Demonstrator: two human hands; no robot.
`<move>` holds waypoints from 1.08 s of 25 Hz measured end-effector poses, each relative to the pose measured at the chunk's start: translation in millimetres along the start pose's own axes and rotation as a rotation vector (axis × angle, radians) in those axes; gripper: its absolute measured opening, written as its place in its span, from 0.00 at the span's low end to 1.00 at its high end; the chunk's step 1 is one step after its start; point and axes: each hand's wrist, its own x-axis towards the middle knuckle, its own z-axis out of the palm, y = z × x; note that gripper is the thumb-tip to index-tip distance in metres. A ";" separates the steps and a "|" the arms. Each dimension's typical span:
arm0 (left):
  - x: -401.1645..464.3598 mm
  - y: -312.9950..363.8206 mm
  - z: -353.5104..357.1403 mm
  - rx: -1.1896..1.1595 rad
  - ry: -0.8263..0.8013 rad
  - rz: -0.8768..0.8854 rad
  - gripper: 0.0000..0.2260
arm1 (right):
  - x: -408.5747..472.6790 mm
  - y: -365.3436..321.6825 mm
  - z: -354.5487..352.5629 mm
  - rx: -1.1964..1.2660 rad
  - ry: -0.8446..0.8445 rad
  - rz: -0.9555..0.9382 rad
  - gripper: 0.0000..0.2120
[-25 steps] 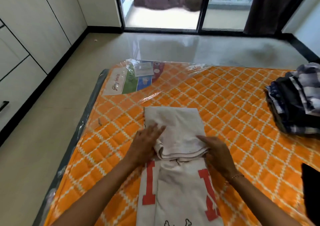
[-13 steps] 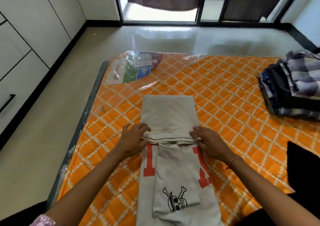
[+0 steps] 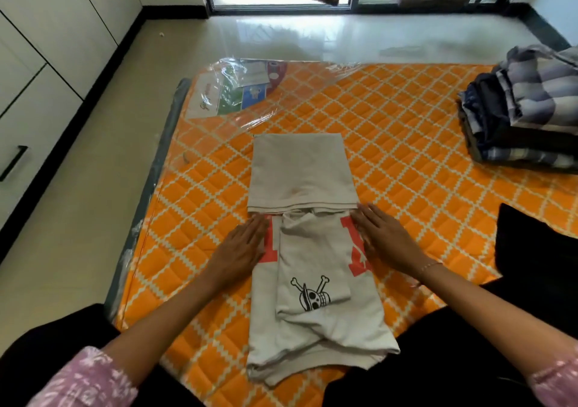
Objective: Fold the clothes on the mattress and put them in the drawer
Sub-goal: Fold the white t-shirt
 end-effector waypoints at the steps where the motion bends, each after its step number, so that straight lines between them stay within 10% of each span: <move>1: -12.6 -6.8 -1.7 0.070 0.000 0.023 0.29 | -11.3 3.5 1.4 -0.080 -0.061 -0.038 0.30; 8: -37.1 4.4 -14.1 0.339 -0.086 0.386 0.31 | -51.9 -27.3 3.0 -0.361 -0.027 -0.460 0.41; 14: -31.9 34.1 -9.8 0.232 -0.397 0.417 0.34 | -56.9 -47.4 6.8 -0.199 -0.314 -0.409 0.45; 16: -32.9 39.2 -17.6 0.046 -0.463 0.363 0.29 | -58.7 -47.4 8.6 0.122 -0.383 -0.310 0.47; 19: -30.6 35.3 -45.2 -0.569 -0.654 0.216 0.22 | -49.0 -38.9 -14.8 0.673 -0.458 -0.122 0.20; 22: -9.6 12.1 -78.0 -1.154 -0.565 -0.176 0.21 | -22.5 -21.5 -60.4 1.092 -0.487 0.006 0.36; 27: 83.5 -21.3 -103.5 -1.766 -0.287 -0.584 0.15 | 73.1 -23.7 -103.3 1.386 -0.054 0.397 0.24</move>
